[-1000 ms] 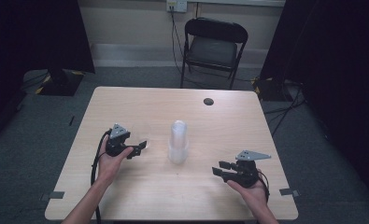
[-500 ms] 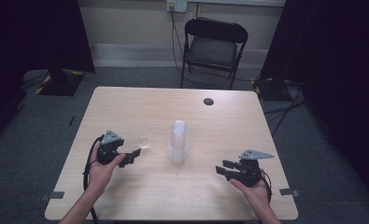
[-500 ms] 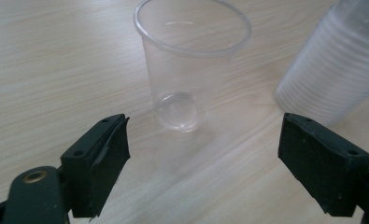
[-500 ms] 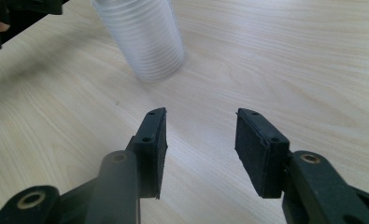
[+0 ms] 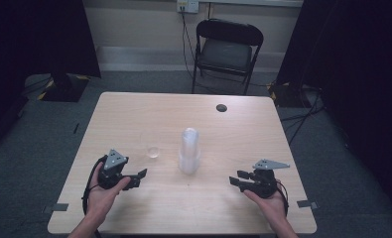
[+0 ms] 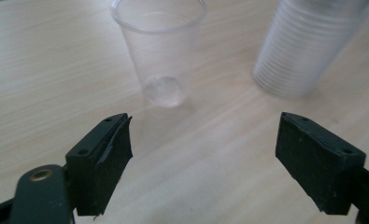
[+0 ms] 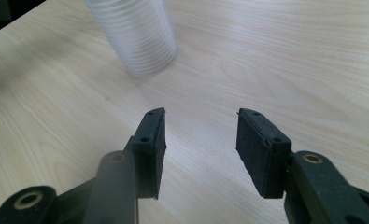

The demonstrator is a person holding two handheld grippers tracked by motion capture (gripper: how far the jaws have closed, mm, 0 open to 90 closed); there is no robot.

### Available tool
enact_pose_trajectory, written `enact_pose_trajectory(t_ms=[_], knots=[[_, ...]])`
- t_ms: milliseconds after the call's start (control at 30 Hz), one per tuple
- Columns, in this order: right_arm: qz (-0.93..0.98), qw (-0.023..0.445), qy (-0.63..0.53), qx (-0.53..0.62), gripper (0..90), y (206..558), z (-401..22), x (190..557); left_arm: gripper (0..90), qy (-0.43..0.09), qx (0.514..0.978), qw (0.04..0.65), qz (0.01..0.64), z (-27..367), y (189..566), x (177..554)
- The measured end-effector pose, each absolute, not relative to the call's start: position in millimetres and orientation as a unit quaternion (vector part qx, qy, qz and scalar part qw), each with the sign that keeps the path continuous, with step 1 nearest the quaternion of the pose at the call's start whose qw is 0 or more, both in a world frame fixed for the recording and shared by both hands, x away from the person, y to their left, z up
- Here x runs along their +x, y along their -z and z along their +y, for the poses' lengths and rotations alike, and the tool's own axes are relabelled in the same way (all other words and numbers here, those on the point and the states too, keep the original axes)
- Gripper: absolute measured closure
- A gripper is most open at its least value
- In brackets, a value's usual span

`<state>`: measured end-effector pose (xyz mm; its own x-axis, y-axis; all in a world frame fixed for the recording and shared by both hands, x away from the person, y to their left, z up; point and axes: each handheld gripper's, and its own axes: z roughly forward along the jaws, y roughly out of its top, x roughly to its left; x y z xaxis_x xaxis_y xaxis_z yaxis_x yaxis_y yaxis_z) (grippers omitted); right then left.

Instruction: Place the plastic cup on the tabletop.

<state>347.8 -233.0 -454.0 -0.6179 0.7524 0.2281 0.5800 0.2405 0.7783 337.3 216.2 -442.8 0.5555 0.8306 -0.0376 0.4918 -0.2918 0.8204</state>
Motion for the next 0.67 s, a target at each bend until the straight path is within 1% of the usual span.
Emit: enact_pose_trajectory(t_ms=[67, 167, 200, 267, 500, 533, 567, 667], knots=[[0.78, 0.102, -0.448, 0.426, 52.2, 453.7, -234.4, 347.3, 18.2, -0.187, 0.779, 0.417, 0.43, 214.5, 447.9, 326.1], [0.778, 0.102, -0.448, 0.428, 51.9, 454.2, -236.1, 347.2, 18.2, -0.189, 0.783, 0.411, 0.426, 213.8, 452.5, 318.6], [0.775, 0.101, -0.448, 0.434, 51.3, 454.9, -236.8, 347.2, 17.9, -0.18, 0.788, 0.409, 0.423, 213.1, 456.3, 313.9], [0.778, 0.102, -0.445, 0.431, 50.1, 455.2, -235.9, 347.0, 17.4, -0.178, 0.786, 0.414, 0.422, 212.5, 461.3, 310.9], [0.782, 0.116, -0.439, 0.426, 47.1, 457.0, -232.5, 344.8, 17.2, -0.154, 0.793, 0.417, 0.416, 213.3, 465.7, 309.6], [0.782, 0.12, -0.438, 0.427, 46.3, 458.5, -232.8, 344.7, 17.2, -0.153, 0.793, 0.419, 0.414, 213.7, 465.1, 310.2], [0.778, 0.121, -0.435, 0.436, 43.0, 461.4, -233.1, 344.8, 17.2, -0.157, 0.792, 0.42, 0.415, 214.4, 465.1, 311.0], [0.773, 0.126, -0.436, 0.443, 40.9, 462.6, -233.2, 344.7, 17.2, -0.153, 0.789, 0.424, 0.418, 215.1, 466.3, 312.0]])
